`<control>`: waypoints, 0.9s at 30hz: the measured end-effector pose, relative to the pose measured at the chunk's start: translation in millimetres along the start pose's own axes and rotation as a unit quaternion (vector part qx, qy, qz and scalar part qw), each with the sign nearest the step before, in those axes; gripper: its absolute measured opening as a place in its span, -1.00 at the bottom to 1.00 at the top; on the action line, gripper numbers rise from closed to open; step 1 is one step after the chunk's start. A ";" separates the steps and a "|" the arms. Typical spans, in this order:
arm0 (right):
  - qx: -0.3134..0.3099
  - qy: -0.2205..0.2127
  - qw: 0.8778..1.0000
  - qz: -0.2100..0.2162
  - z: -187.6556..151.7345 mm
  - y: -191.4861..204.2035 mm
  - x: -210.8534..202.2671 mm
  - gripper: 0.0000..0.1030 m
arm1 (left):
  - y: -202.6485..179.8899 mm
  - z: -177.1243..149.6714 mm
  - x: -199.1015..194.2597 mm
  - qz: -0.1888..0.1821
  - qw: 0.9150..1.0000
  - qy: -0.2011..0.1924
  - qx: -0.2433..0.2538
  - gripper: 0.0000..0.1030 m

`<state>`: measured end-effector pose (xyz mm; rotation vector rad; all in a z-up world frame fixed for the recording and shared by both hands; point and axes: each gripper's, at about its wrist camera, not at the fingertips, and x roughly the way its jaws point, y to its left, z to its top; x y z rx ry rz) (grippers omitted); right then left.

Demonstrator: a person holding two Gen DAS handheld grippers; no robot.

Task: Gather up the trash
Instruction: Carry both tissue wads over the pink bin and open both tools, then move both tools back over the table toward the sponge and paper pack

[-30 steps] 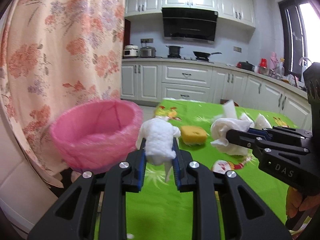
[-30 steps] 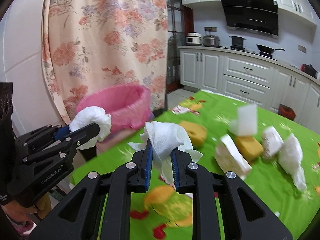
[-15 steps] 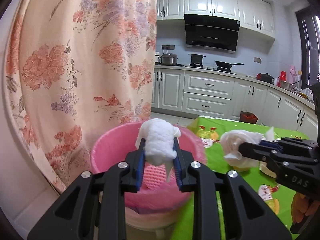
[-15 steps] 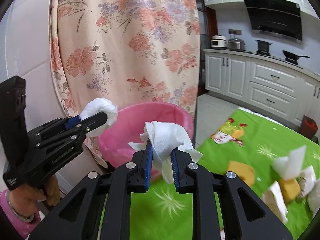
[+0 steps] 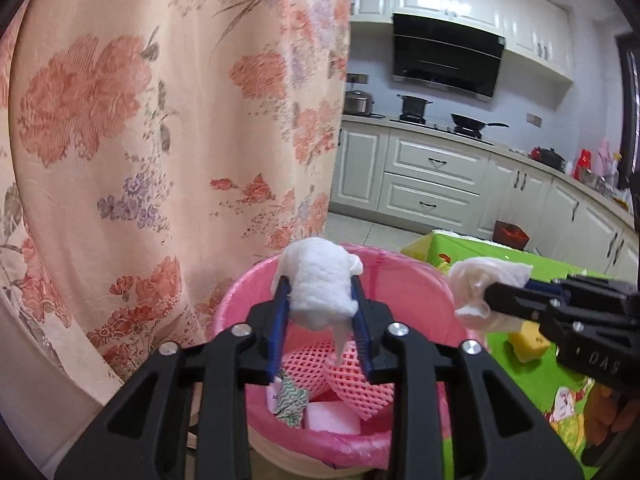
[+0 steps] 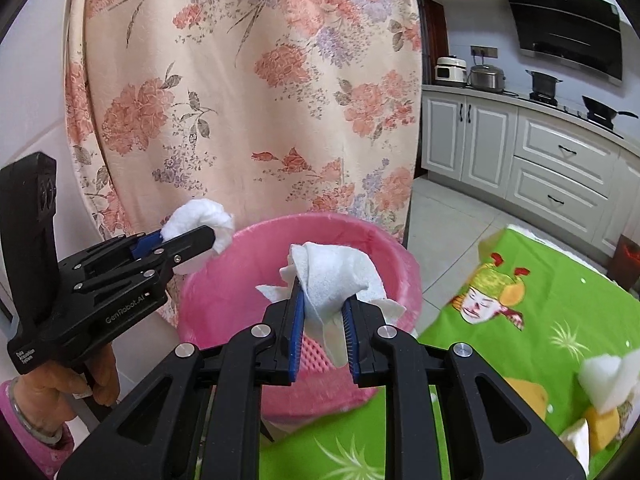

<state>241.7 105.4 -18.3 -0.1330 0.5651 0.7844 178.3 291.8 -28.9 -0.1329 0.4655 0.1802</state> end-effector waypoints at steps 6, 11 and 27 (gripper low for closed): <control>-0.023 -0.005 1.000 0.007 0.8 7.6 10.4 -0.07 | 13.6 10.5 1.7 0.012 1.000 -0.002 -0.009 0.14; -0.008 -0.013 1.000 0.009 -6.6 0.6 4.1 -0.02 | 19.0 9.1 -6.1 0.022 1.000 -0.009 -0.013 0.27; 0.009 -0.022 0.999 -0.040 -40.6 -20.5 -32.8 0.35 | -30.0 -19.3 -31.6 0.061 0.998 -0.033 0.003 0.90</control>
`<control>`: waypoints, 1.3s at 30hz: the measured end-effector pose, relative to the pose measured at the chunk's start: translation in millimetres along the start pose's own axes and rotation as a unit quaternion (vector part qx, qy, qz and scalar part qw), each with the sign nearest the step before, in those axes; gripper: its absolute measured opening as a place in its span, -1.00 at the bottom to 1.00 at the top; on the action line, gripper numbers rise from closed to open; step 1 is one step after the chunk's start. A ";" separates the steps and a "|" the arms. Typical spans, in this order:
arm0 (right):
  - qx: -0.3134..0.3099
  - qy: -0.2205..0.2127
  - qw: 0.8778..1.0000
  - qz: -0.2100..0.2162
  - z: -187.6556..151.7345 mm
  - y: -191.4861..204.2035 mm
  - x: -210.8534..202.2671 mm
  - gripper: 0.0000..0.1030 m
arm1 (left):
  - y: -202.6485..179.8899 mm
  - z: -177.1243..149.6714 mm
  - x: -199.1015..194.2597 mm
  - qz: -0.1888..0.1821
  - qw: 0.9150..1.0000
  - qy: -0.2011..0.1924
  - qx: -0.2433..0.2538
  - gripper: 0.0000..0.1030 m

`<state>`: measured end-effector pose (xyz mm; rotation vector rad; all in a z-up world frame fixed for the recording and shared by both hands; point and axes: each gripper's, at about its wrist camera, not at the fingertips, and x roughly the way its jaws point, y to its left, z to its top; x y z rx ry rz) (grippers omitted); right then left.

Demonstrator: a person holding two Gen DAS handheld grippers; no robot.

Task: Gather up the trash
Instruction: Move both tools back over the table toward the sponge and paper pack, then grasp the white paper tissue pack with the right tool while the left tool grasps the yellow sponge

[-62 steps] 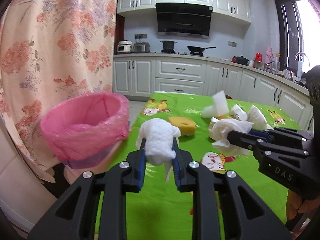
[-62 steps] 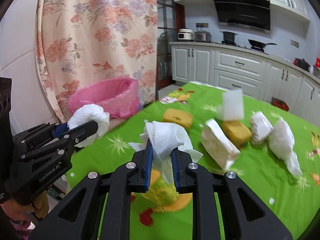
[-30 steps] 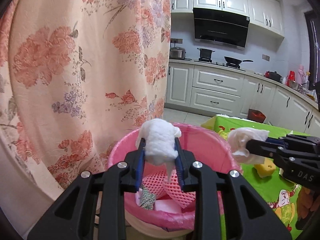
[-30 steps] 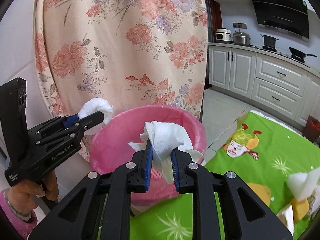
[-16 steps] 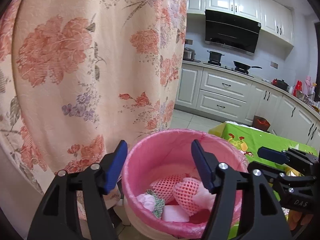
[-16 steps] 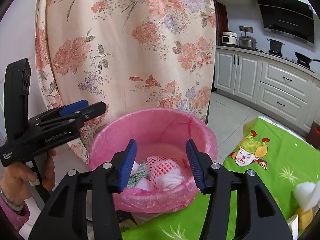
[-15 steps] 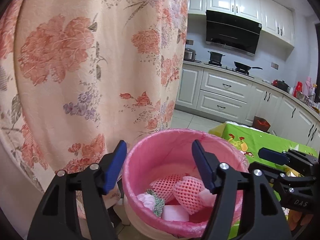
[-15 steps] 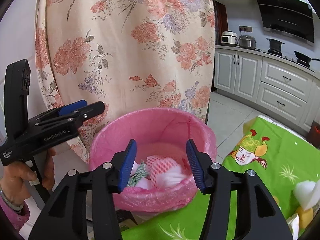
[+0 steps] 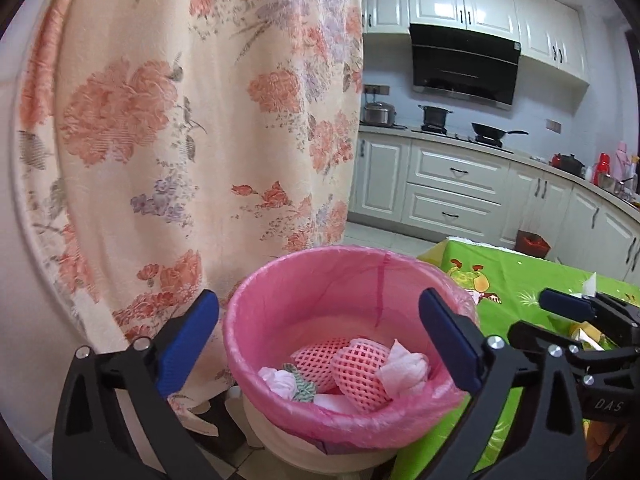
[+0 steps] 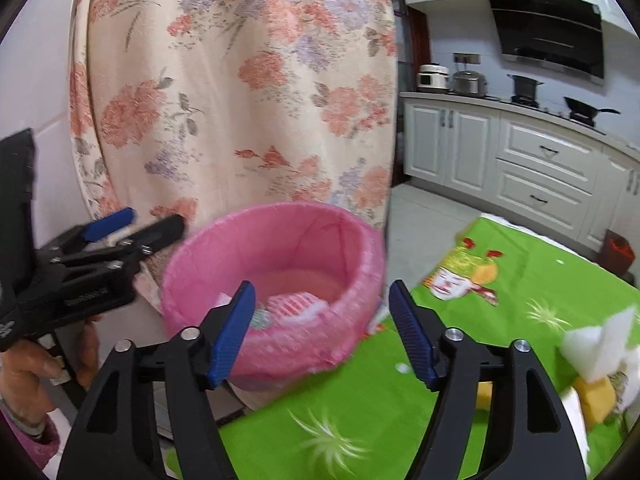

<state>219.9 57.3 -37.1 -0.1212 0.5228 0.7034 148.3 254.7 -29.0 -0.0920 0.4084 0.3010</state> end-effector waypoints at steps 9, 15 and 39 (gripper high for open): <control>-0.005 0.002 0.999 -0.053 -54.7 -22.5 -44.5 0.52 | -27.2 -36.3 -42.4 -0.021 0.998 -0.010 -0.054 0.90; 0.013 -0.004 0.996 -0.093 -74.4 -51.9 -68.3 0.52 | -67.1 -55.5 -48.5 -0.054 0.998 0.004 -0.045 0.90; 0.064 0.057 0.985 -0.147 -109.7 -161.2 -64.1 0.01 | -171.2 -85.7 0.0 -0.102 0.988 0.089 0.068 0.90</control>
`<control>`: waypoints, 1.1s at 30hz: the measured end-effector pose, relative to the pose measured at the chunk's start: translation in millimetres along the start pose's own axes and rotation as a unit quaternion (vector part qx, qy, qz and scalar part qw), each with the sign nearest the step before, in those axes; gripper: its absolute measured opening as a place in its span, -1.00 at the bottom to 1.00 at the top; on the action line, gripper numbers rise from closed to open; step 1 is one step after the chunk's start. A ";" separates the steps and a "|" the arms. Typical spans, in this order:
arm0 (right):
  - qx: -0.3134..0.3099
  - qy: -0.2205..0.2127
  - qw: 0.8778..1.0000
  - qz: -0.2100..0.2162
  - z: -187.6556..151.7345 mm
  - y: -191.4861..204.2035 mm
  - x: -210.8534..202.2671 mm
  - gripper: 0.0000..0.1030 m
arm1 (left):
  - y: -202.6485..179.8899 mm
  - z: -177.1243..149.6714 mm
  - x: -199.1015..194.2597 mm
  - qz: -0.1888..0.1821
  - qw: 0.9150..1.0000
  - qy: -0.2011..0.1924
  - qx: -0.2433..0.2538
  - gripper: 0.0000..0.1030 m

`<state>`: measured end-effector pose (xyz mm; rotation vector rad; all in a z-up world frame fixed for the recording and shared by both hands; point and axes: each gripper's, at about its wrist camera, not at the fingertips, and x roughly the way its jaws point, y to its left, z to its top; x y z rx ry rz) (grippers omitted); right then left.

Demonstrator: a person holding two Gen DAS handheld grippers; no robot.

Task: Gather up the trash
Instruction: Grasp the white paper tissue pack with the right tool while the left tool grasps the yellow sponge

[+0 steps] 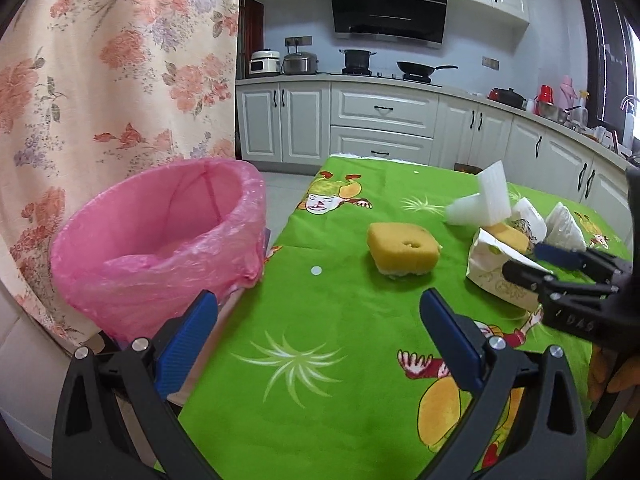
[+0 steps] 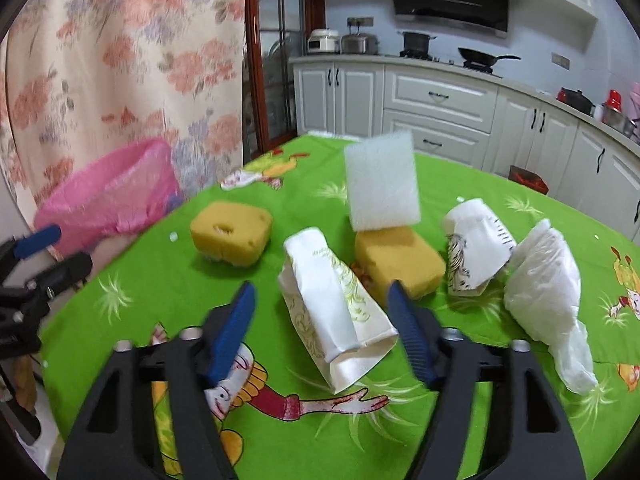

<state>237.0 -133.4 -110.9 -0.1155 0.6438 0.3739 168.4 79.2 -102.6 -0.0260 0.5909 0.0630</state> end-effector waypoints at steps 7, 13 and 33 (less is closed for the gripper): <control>-0.009 0.002 1.000 0.009 -7.0 -3.9 -5.9 -0.59 | -9.1 10.4 16.1 -0.007 1.000 0.011 -0.005 0.90; -0.009 -0.007 1.000 0.007 -14.9 -8.2 -23.9 -0.61 | -28.2 15.6 34.4 -0.014 1.000 0.025 0.002 0.90; 0.056 -0.033 0.998 -0.010 -33.6 -36.2 -53.9 -0.60 | -89.7 38.6 124.6 -0.001 0.995 0.099 0.030 0.62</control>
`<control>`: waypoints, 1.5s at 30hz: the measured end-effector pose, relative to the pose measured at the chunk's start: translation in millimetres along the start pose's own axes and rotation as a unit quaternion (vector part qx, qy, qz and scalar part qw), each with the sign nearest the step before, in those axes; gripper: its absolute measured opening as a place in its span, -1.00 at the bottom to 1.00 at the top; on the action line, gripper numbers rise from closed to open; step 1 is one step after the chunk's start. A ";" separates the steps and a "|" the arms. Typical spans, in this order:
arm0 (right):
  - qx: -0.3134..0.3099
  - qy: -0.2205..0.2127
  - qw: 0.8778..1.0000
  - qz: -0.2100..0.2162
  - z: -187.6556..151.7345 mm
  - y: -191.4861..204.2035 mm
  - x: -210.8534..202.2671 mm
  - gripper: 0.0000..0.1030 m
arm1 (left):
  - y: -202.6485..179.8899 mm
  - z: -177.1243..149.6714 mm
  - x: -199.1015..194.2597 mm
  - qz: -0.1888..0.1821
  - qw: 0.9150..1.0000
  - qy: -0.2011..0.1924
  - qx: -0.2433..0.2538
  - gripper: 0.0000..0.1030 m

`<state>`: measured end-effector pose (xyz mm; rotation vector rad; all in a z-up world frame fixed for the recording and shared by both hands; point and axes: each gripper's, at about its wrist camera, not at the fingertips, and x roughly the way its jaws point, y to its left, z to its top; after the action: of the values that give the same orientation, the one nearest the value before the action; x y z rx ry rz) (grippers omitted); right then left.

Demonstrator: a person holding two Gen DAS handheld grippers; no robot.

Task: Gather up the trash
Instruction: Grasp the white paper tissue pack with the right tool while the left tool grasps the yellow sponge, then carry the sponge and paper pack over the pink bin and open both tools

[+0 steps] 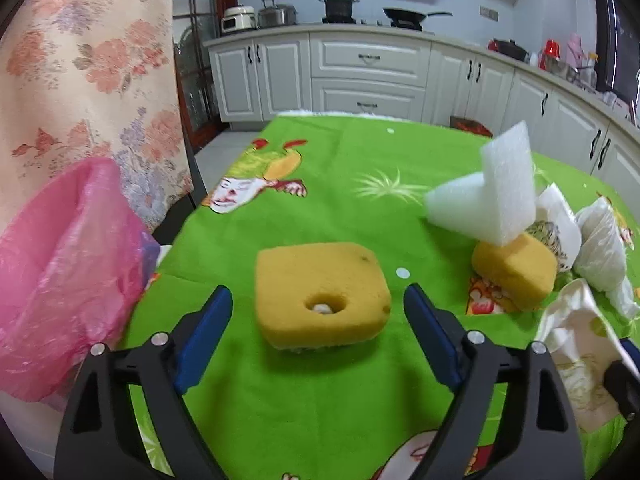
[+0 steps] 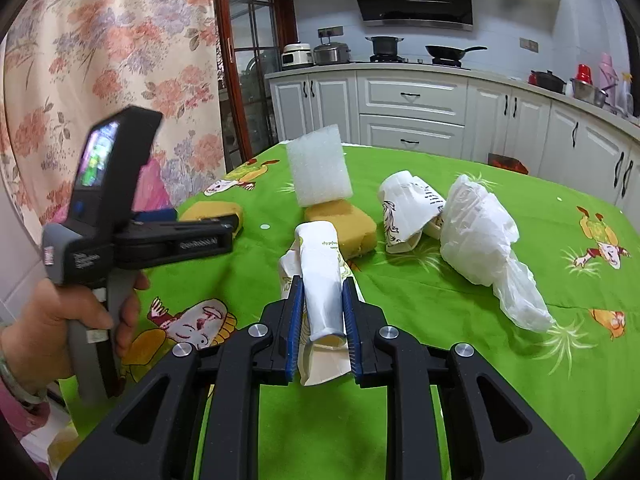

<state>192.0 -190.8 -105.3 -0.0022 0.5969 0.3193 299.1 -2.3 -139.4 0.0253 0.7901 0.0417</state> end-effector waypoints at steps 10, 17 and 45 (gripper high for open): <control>0.005 -0.005 1.000 0.003 -2.5 0.5 -5.1 -0.60 | 1.4 -9.1 -3.4 -0.035 0.999 0.007 0.016 0.12; 0.001 0.000 1.000 0.006 -8.4 6.1 -6.6 -0.60 | 7.0 -34.6 -37.9 -0.048 0.999 -0.021 0.006 0.12; -0.013 -0.022 0.998 0.049 -12.6 44.1 -24.3 -0.60 | 34.5 -104.2 -150.4 -0.043 0.986 -0.159 -0.004 0.13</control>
<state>152.9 -157.2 -98.4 0.0092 0.5508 0.4218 118.4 25.8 -104.6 -0.0109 0.4719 -0.0408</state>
